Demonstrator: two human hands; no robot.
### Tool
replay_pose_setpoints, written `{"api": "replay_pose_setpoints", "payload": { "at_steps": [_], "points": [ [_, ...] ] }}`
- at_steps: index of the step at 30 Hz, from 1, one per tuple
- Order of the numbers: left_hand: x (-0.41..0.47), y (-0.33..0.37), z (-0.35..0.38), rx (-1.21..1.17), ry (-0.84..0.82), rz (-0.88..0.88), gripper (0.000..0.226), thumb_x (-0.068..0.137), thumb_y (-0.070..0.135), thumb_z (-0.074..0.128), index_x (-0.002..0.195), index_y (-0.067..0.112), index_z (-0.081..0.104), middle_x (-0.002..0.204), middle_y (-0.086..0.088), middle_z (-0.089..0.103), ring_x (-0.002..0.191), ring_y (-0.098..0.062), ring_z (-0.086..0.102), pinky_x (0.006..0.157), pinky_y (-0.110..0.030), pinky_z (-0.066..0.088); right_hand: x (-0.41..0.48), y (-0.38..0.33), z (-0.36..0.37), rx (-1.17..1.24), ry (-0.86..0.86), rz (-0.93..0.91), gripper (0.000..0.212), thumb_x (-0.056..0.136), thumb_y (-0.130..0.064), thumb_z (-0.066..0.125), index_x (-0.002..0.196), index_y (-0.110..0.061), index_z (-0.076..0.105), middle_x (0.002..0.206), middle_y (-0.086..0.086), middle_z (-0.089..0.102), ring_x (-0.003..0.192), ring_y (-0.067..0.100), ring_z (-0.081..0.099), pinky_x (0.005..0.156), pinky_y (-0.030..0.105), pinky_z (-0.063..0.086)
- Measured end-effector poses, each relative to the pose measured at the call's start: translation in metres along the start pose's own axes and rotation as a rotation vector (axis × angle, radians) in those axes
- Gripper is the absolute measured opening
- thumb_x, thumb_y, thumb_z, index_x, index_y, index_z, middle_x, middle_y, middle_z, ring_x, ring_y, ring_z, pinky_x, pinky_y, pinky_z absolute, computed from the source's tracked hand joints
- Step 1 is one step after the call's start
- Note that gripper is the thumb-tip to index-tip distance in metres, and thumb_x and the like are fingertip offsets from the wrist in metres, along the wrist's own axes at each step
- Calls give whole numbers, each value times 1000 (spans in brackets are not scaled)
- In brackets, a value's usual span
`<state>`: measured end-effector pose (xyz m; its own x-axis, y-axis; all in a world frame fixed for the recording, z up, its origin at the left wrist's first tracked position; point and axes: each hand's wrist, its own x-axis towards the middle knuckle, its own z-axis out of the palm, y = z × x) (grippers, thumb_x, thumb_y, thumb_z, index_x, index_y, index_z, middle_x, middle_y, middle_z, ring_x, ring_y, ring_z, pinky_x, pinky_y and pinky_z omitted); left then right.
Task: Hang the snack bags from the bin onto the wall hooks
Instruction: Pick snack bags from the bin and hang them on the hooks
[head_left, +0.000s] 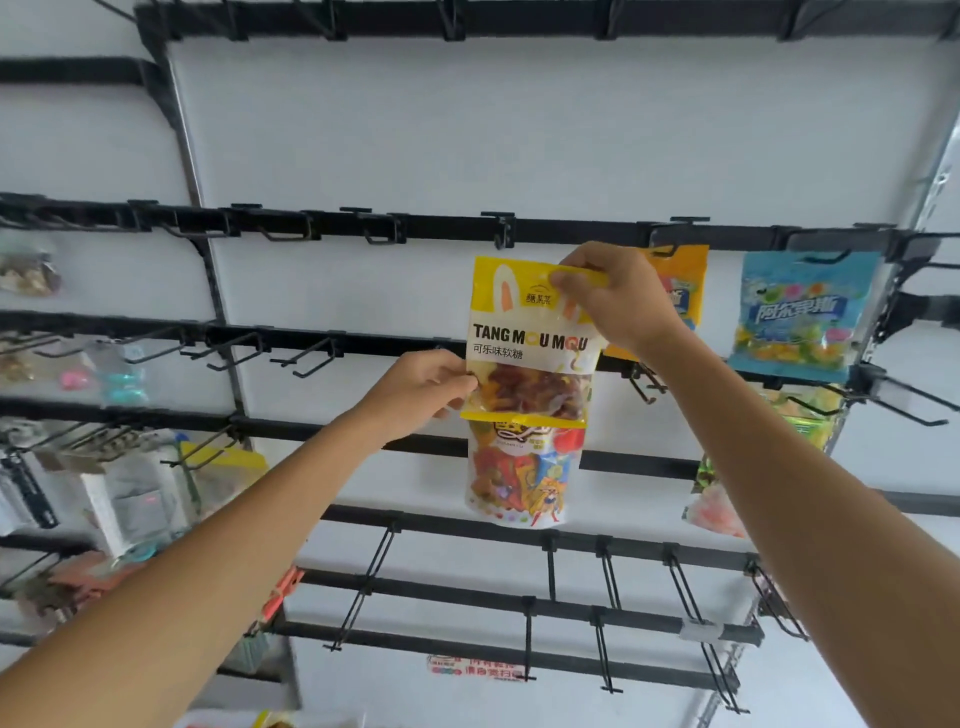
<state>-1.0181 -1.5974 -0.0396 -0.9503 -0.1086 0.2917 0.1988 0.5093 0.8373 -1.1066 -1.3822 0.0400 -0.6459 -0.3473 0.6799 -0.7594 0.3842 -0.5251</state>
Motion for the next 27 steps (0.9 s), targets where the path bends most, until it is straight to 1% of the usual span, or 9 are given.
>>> {"api": "replay_pose_setpoints", "payload": {
  "at_steps": [3,6,8,11,13,17,19,23,27],
  "points": [
    [15,-5,-14,9,25,37,11,96,19,59,102,13,66,95,-5,72,83,-13,68,74,-28,55,15,-1,12,-15,-3,2,15,94,-29,60,92,-15,67,72,-6,68,66,8,65,62,24,50],
    [32,-12,-30,15,29,73,14,96,18,59,103,9,67,93,-5,73,86,-20,70,77,-36,57,30,-4,24,-20,2,15,15,93,-28,61,92,-15,67,71,-5,69,61,4,63,60,23,51],
    [41,-16,-38,34,20,93,13,96,16,60,101,7,66,90,-6,73,82,-21,70,73,-37,58,40,-7,31,-15,9,32,13,94,-28,61,91,-17,67,72,-5,69,59,2,62,58,20,50],
    [52,-22,-47,78,39,151,12,95,16,59,99,8,67,88,-1,71,70,-4,67,57,-21,53,52,-9,41,-21,37,64,11,93,-29,61,92,-20,67,70,-5,69,57,1,62,52,16,46],
    [59,-25,-50,94,69,195,12,95,18,60,97,10,68,88,2,71,70,-1,65,60,-16,49,58,-10,44,-23,52,87,13,93,-29,61,92,-19,68,70,-4,69,55,0,61,49,14,43],
    [73,-30,-53,94,81,222,8,92,21,63,90,19,71,89,5,73,80,-10,67,75,-35,57,66,-8,45,-21,82,114,14,93,-31,60,89,-20,68,69,-4,69,56,-2,61,47,12,43],
    [77,-30,-53,105,78,227,7,92,22,64,89,20,70,89,6,73,84,-10,67,79,-39,57,70,-8,46,-14,84,111,14,92,-30,61,88,-19,68,69,-2,69,56,-2,60,49,12,44],
    [82,-31,-52,107,75,207,8,92,24,64,89,19,69,91,4,72,87,-12,67,81,-40,57,74,-6,45,4,73,111,15,91,-30,63,88,-17,69,72,1,70,60,3,62,56,16,47],
    [81,-25,-50,90,90,201,6,91,23,65,94,19,69,90,6,72,84,-13,67,76,-32,54,73,-7,44,4,54,99,16,91,-28,63,88,-14,70,72,-1,69,61,4,62,52,13,45]
  ]
}}
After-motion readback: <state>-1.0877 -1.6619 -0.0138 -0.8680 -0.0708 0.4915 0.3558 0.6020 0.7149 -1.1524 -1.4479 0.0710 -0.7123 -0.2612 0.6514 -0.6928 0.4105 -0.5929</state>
